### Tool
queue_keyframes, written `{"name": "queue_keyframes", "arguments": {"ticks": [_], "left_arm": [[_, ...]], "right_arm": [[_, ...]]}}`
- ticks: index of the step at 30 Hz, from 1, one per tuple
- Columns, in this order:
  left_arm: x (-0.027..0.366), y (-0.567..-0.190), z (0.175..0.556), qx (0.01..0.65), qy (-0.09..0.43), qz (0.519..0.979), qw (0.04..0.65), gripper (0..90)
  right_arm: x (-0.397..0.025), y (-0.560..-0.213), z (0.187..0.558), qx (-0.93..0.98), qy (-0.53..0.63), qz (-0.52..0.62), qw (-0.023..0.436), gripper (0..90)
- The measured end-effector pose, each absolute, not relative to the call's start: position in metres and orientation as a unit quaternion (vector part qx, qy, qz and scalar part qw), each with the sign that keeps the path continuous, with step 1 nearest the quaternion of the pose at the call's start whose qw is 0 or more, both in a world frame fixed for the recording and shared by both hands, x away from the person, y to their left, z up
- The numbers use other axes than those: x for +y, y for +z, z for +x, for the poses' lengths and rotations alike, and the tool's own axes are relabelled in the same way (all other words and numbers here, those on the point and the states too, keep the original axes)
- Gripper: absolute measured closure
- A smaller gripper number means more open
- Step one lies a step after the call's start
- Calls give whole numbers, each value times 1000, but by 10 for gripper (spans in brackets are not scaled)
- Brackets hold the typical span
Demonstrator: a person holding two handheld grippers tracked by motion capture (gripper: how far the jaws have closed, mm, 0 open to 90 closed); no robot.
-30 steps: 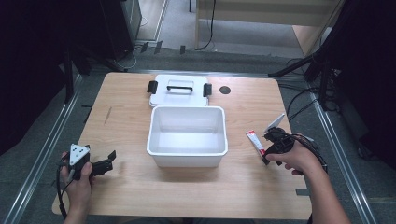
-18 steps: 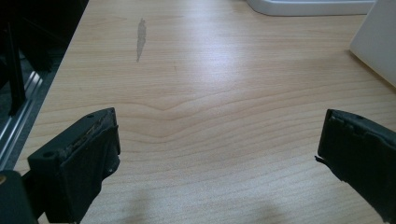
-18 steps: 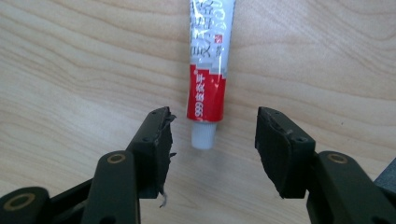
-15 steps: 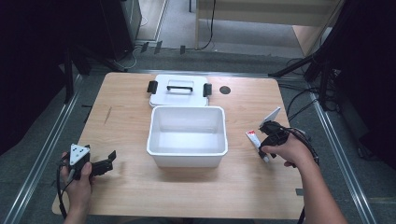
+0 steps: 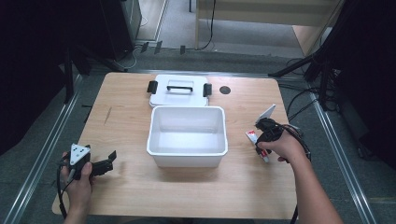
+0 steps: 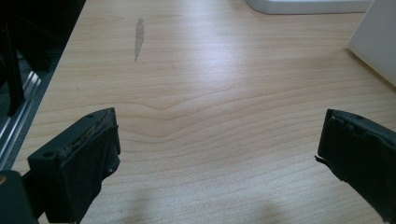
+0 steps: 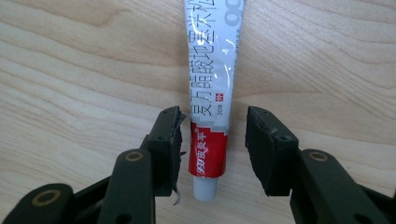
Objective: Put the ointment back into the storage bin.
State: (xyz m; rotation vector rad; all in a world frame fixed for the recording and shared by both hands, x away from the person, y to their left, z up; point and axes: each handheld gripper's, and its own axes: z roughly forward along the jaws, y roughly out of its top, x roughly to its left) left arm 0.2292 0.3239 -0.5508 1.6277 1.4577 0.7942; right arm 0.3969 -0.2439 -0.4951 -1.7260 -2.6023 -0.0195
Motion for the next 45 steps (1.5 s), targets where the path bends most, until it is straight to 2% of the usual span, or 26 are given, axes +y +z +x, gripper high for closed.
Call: {"name": "queue_keyframes", "arguments": {"ticks": [30,45], "left_arm": [[324,-551,230,575,312,643,398,0],[323,-551,230,575,311,645,395,0]], "right_arm": [[-238,-503,406,-820,-3,-573,-2,709],[-238,-492,406,-823,-20,-567,-10,719]]}}
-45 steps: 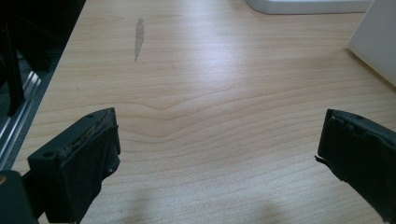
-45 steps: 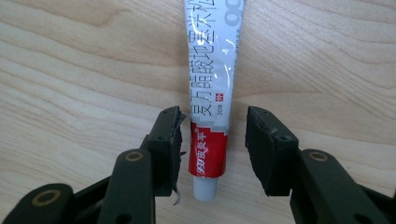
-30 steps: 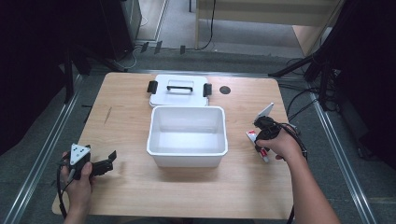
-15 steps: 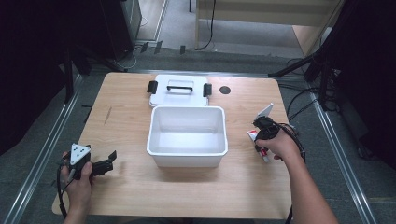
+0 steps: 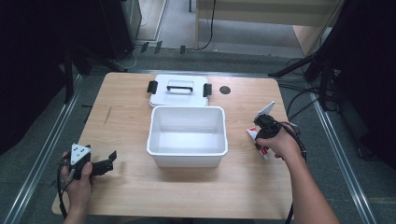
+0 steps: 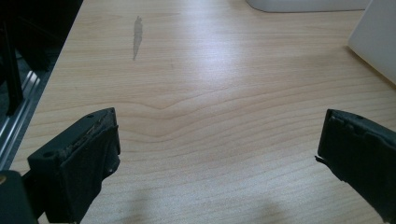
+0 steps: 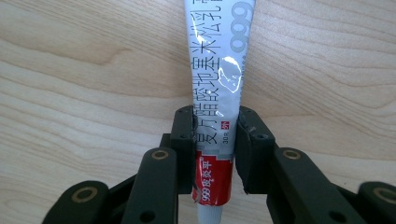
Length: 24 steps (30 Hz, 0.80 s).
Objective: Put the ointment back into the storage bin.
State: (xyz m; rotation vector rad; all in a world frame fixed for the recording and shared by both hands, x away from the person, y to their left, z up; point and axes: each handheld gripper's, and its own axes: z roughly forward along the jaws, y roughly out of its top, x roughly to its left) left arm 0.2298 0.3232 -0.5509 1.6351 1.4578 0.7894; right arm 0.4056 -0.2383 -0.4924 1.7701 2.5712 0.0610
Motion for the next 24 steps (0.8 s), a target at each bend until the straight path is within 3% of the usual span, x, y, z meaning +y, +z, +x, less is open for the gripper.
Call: {"name": "queue_keyframes", "arguments": {"ticks": [24], "left_arm": [[322,-551,230,574,310,647,395,0]], "right_arm": [[-222,-438,405,835,36,549,5,719]]}}
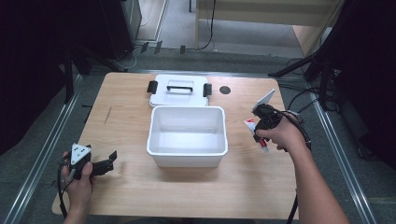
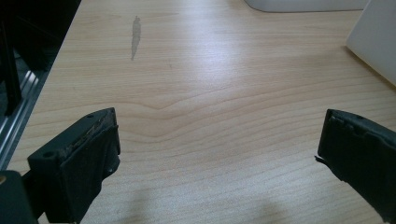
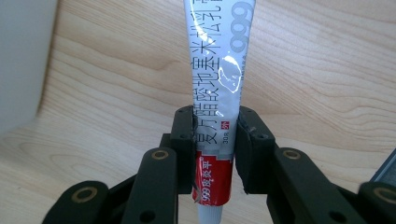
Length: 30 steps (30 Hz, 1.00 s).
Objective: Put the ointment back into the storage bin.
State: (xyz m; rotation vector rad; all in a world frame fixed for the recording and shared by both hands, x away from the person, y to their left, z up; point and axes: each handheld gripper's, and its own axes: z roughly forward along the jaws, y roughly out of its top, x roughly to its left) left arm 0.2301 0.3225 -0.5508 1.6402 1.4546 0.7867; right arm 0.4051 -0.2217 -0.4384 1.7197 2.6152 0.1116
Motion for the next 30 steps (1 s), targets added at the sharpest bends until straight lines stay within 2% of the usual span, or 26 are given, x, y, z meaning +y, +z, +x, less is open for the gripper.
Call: {"name": "queue_keyframes", "arguments": {"ticks": [20,30], "left_arm": [[323,-551,230,576,308,645,397,0],[323,-551,230,577,308,643,398,0]], "right_arm": [[-209,-386,405,836,54,546,13,719],[-184,-359,406,850,63,523,10,719]]}}
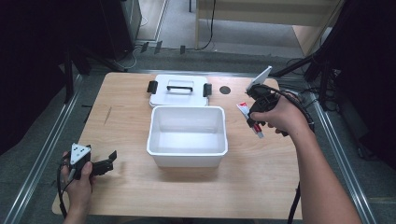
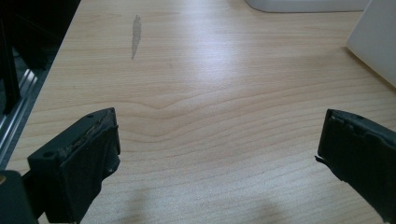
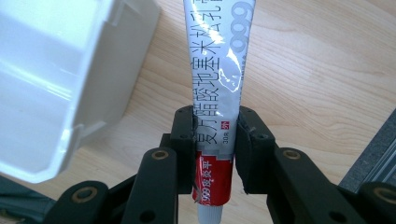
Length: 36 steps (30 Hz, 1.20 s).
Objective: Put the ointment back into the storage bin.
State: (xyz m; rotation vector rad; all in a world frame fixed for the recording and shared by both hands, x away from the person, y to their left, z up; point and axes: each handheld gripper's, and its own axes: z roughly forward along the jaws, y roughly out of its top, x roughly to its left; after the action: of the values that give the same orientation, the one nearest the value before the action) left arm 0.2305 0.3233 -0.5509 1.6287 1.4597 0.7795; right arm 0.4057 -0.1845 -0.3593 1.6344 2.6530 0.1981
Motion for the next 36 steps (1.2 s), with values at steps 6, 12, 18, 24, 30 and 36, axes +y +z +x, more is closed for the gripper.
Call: {"name": "queue_keyframes", "arguments": {"ticks": [6,12,18,24,30,36], "left_arm": [[323,-551,230,577,307,644,398,0],[324,-551,230,577,307,643,399,0],[324,-551,231,577,307,643,399,0],[323,-551,231,577,307,644,399,0],[324,-551,231,576,307,644,398,0],[324,-551,231,576,306,645,398,0]], "right_arm": [[-172,-350,407,854,69,516,8,719],[-156,-342,406,862,72,502,8,719],[-142,-336,404,870,72,487,9,719],[-129,-335,401,877,80,473,4,719],[-121,-335,400,884,81,460,2,718],[-110,-335,398,894,86,440,-1,718]]}}
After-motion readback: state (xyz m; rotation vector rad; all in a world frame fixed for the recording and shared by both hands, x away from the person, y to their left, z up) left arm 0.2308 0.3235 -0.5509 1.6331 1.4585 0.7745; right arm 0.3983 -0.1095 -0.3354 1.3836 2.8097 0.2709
